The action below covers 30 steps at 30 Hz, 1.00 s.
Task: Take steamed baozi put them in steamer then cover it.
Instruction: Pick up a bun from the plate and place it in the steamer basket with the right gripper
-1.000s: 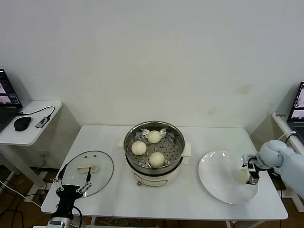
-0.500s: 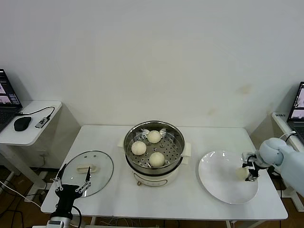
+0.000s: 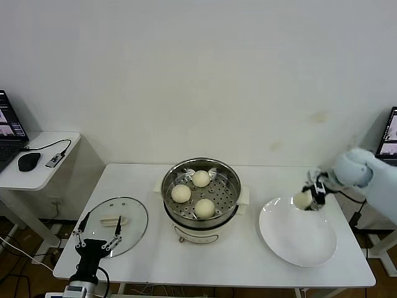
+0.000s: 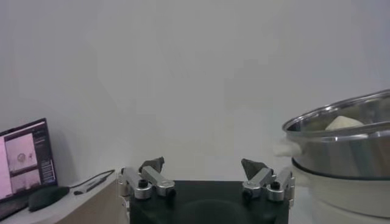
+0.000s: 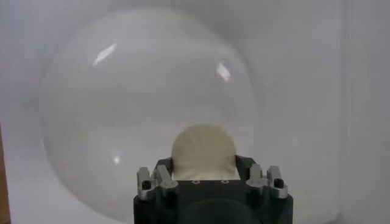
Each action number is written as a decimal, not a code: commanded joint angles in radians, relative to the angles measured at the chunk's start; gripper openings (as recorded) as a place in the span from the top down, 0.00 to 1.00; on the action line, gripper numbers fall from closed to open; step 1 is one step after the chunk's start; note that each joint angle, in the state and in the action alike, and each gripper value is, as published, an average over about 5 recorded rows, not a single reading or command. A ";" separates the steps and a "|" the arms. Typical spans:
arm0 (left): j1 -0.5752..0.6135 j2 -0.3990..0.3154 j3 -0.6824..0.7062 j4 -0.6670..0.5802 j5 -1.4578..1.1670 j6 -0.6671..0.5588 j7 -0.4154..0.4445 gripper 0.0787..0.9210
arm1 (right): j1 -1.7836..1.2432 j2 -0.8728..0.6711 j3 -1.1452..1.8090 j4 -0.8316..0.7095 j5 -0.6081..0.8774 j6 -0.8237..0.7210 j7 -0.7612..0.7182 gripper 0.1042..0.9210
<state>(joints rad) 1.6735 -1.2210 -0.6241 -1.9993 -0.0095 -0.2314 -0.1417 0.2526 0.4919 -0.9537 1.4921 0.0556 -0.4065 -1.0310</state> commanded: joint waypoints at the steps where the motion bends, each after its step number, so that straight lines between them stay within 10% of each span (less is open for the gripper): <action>1: -0.002 0.005 0.006 0.002 -0.001 -0.001 -0.001 0.12 | 0.515 0.167 -0.387 0.123 0.366 -0.162 0.093 0.35; 10: -0.002 0.013 -0.009 0.007 -0.016 -0.002 -0.002 0.12 | 0.492 0.416 -0.379 0.061 0.562 -0.309 0.200 0.35; 30: -0.005 0.004 -0.020 0.010 -0.018 -0.004 0.000 0.12 | 0.271 0.590 -0.365 -0.115 0.469 -0.321 0.244 0.35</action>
<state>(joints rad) 1.6648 -1.2192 -0.6432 -1.9843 -0.0280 -0.2351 -0.1421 0.5803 0.9956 -1.3028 1.4439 0.5264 -0.6988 -0.8120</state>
